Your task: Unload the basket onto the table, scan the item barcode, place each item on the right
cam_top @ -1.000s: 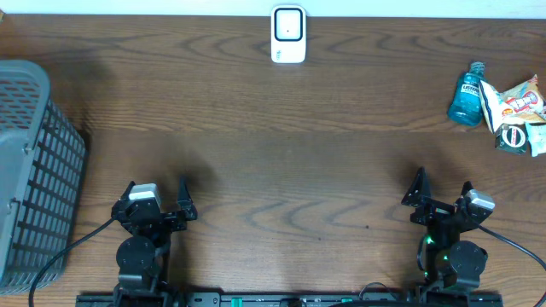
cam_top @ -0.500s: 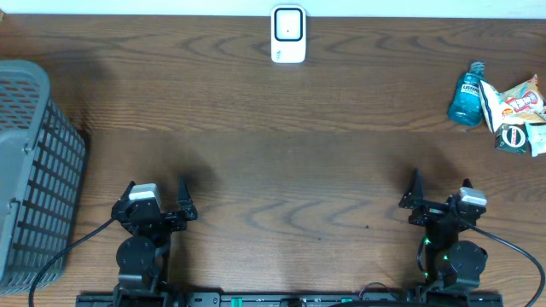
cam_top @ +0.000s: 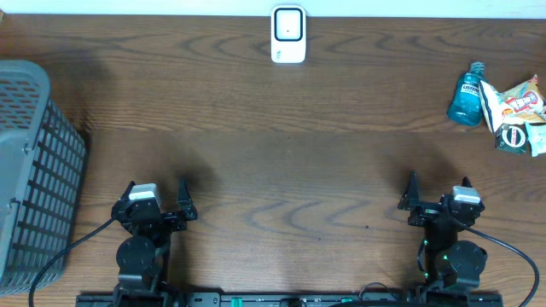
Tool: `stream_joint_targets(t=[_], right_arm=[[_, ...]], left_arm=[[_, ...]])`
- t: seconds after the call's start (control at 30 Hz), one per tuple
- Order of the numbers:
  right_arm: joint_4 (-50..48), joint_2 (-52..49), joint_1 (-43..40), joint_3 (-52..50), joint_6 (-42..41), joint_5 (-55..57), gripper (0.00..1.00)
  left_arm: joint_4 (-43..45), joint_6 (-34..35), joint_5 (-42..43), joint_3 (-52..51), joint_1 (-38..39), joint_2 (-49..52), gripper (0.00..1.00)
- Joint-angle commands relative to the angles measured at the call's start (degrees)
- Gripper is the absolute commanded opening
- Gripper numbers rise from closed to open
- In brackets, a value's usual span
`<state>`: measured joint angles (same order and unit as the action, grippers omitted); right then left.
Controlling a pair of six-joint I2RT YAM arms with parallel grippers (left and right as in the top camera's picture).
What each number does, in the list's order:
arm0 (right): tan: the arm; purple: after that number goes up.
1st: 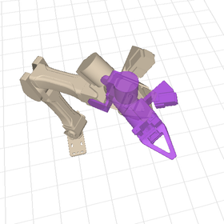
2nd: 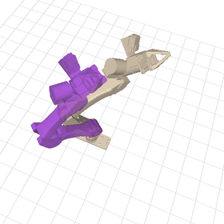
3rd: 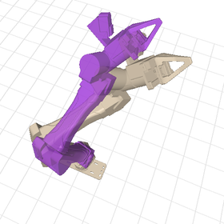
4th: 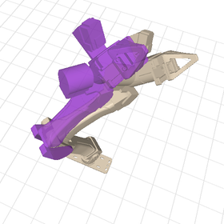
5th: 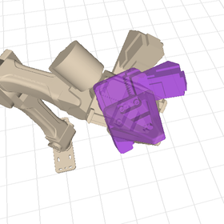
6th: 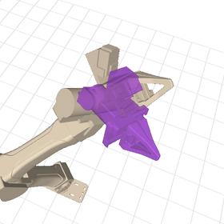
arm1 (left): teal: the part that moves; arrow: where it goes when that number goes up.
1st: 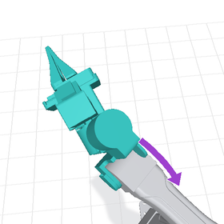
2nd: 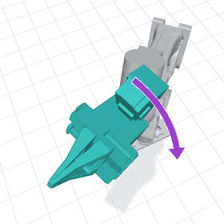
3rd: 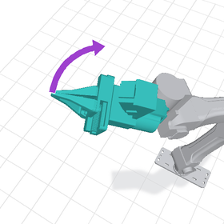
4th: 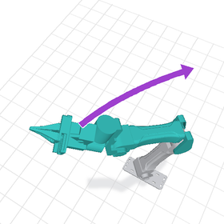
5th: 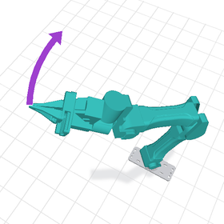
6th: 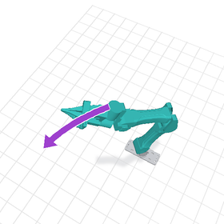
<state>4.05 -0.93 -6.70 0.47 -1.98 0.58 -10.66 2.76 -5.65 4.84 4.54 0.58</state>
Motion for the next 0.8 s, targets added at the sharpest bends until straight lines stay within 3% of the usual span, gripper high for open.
stream_joint_targets(t=[0.0, 0.77], right_arm=[[0.2, 0.5, -0.2, -0.2, 1.4, -0.3, 0.99], [0.2, 0.5, -0.2, -0.2, 1.4, -0.3, 0.99]], left_arm=[[-0.5, 0.0, 0.5, -1.5, -0.3, -0.5, 0.98], [-0.5, 0.0, 0.5, -1.5, -3.2, -0.4, 0.98]])
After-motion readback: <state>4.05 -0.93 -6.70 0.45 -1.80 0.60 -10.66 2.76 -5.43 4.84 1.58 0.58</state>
